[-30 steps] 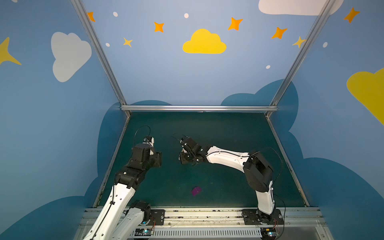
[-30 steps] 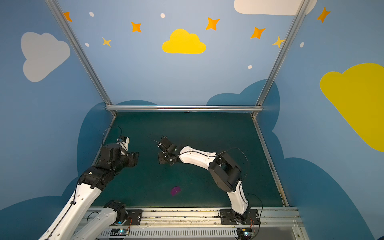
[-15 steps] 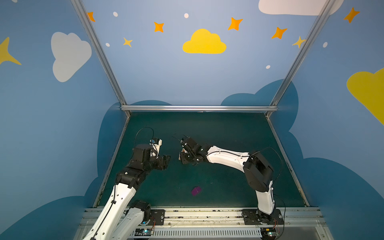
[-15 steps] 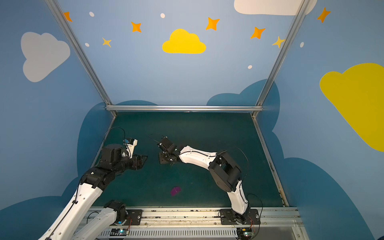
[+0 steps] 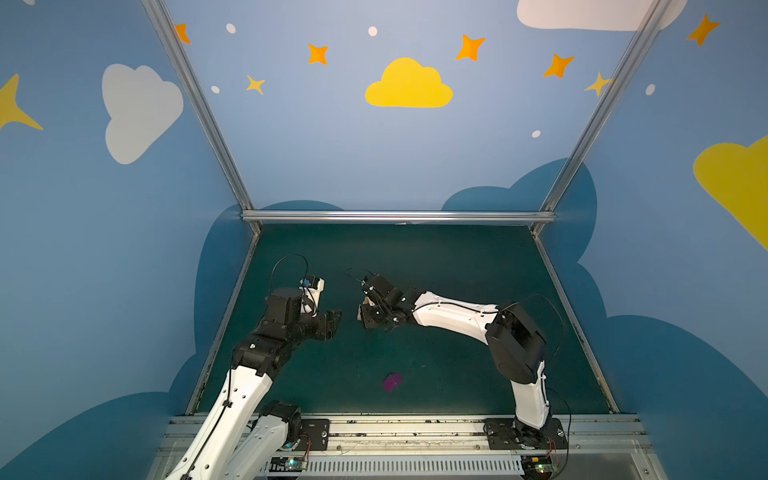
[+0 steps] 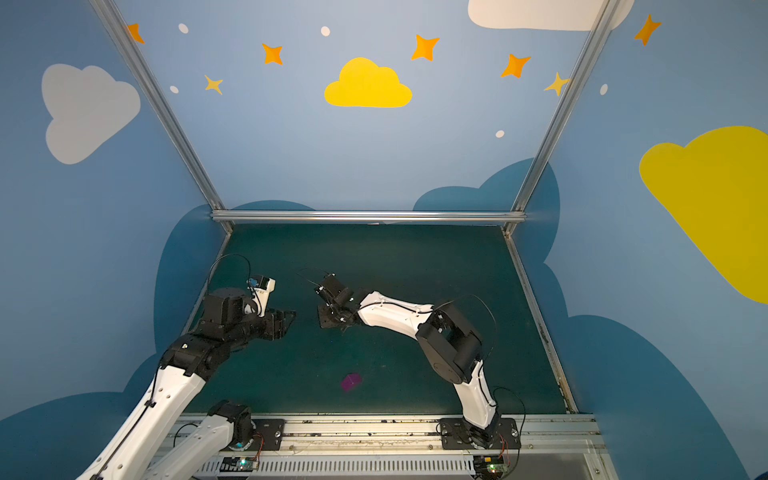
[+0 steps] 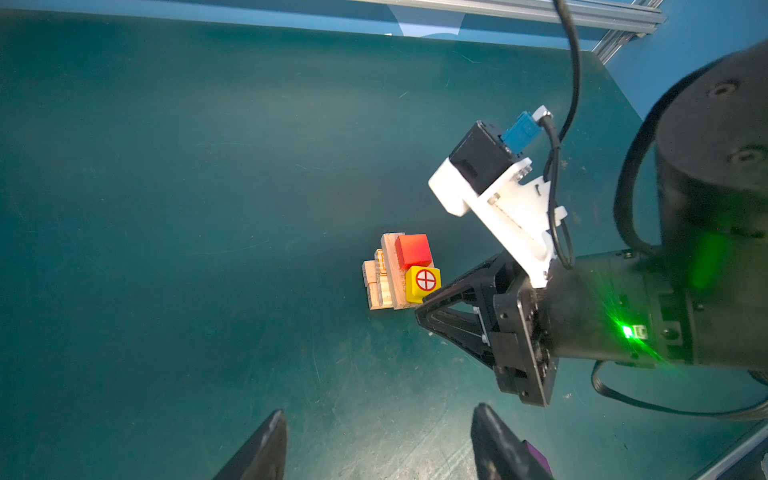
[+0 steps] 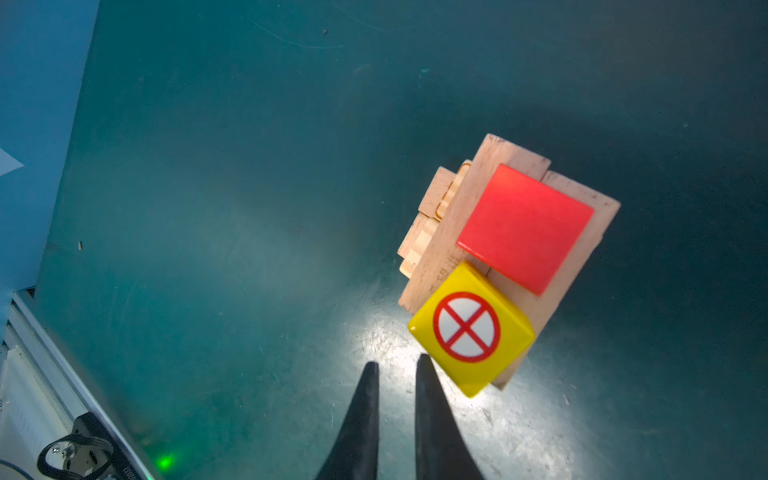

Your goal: Build the wood block tower

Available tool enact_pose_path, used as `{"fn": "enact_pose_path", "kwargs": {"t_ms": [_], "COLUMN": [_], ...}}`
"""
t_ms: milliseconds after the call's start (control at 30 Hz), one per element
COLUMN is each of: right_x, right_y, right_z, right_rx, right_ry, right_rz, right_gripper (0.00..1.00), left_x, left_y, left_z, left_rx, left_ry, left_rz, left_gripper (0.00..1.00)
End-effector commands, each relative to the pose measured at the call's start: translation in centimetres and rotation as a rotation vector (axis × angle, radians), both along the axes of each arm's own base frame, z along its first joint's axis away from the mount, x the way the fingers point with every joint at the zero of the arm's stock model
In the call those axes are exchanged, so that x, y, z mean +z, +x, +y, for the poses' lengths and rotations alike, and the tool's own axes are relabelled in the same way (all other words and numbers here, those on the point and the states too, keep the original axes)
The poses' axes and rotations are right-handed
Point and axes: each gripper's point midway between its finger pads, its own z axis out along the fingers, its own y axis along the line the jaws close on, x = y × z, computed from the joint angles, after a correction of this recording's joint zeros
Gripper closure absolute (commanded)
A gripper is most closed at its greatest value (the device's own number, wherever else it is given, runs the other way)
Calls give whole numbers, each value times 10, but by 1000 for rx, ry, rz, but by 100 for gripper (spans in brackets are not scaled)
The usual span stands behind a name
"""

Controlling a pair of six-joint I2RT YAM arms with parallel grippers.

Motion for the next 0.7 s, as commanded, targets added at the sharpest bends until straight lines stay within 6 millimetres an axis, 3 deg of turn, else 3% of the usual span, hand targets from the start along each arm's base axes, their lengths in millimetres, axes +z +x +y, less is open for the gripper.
{"fn": "enact_pose_path", "kwargs": {"t_ms": [0,167,400,533,667], "right_x": [1,7,33,49,48], "right_y": [4,1,-8,-8,-2], "right_z": [0,1,3,-2,-13], "right_rx": [-5,8,38,39,29], "right_ry": [-9,7,56,65,34], "right_rz": [-5,0,-6,-44,-83], "right_gripper": [85,86,86,86,87], "left_x": [0,0,1,1,2], "left_y": [1,2,2,2,3], "left_z": [0,0,2,4,4], "left_rx": [-10,-7,2,10,12], "left_ry": [7,9,16,20,21], "left_rz": [-9,-11,-17,-19,-22], "left_gripper": [30,30,30,30,30]}}
